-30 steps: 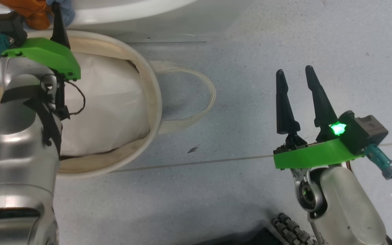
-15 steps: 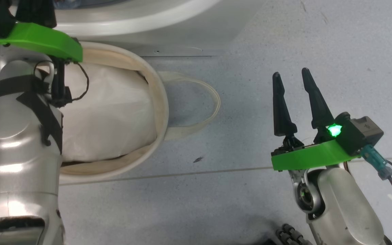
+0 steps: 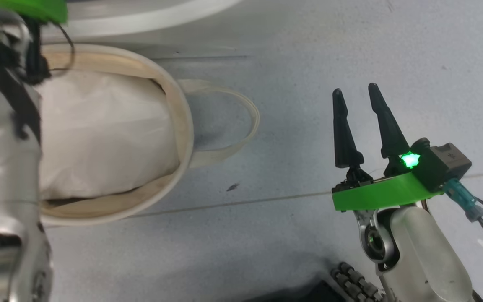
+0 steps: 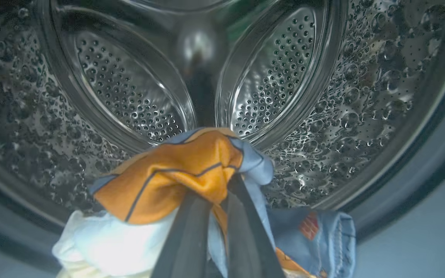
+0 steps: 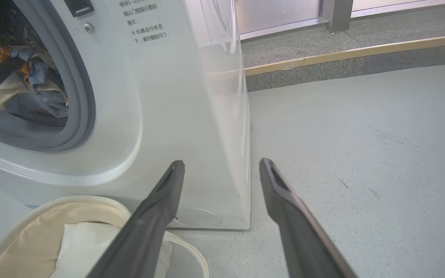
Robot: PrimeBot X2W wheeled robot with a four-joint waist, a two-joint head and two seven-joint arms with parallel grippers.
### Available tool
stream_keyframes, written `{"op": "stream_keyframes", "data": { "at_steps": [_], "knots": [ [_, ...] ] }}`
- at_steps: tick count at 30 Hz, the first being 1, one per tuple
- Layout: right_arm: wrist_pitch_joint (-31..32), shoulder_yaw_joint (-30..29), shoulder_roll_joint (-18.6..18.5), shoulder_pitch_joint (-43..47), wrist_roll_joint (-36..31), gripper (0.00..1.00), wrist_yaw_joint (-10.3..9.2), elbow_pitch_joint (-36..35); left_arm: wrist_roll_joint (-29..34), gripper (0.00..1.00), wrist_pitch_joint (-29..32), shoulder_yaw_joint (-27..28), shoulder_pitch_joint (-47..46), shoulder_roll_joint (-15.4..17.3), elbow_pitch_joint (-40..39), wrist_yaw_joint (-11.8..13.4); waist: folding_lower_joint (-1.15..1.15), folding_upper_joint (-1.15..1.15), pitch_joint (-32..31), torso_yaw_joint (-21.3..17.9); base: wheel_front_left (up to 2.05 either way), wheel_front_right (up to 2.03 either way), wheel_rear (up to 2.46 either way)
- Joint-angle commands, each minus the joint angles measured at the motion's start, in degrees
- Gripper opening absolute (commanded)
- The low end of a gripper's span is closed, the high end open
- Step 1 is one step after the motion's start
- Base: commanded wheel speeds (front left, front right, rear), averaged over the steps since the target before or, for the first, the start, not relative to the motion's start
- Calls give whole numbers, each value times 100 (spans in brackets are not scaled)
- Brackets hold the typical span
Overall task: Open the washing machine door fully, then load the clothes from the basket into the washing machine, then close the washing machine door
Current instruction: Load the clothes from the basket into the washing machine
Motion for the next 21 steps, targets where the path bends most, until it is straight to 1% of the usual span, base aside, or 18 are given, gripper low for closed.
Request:
{"op": "stream_keyframes", "data": {
  "at_steps": [1, 3, 6, 11, 14, 17, 18, 19, 21],
  "knots": [
    [-28, 97, -10, 50, 56, 100, 1, -183, 54, 0, -27, 18, -156, 262, -140, 48, 0, 0, 131, -107, 0, 0, 0],
    [-28, 84, -10, 21, 93, 100, 1, -220, 176, 0, -27, -63, -485, 419, -130, 89, 0, 0, 270, -186, 0, 0, 0],
    [-28, 78, -10, -15, 120, 100, 1, -286, 307, 0, -27, -137, -1036, 625, -244, 224, 0, 0, 506, -283, 0, 0, 0],
    [-28, 53, -10, -65, 128, 100, 1, -358, 399, 0, -27, -286, -1813, 756, -294, 382, 0, 0, 873, -362, 0, 0, 0],
    [-28, 74, -10, -92, 108, 100, 1, -378, 417, 0, -27, -353, -2077, 779, -59, 491, 0, 0, 1017, -373, 0, 0, 0],
    [-28, 135, -10, -108, 86, 100, 1, -372, 351, 0, -27, -289, -2225, 845, 559, 611, 0, 0, 1043, -394, 0, 0, 0],
    [-28, 146, -10, -107, 82, 100, 1, -374, 383, 14, -27, -317, -2266, 876, 828, 648, 0, 0, 1044, -392, 0, 0, 0],
    [-28, 154, -10, -108, 75, 100, 1, -378, 398, 100, -27, -330, -2322, 891, 1067, 695, 0, 0, 1047, -387, 0, 0, 0],
    [-28, 152, -10, -113, 68, 100, 1, -386, 430, 100, -27, -402, -2443, 879, 1346, 712, 0, 0, 1047, -364, 0, 0, 0]
  ]
}}
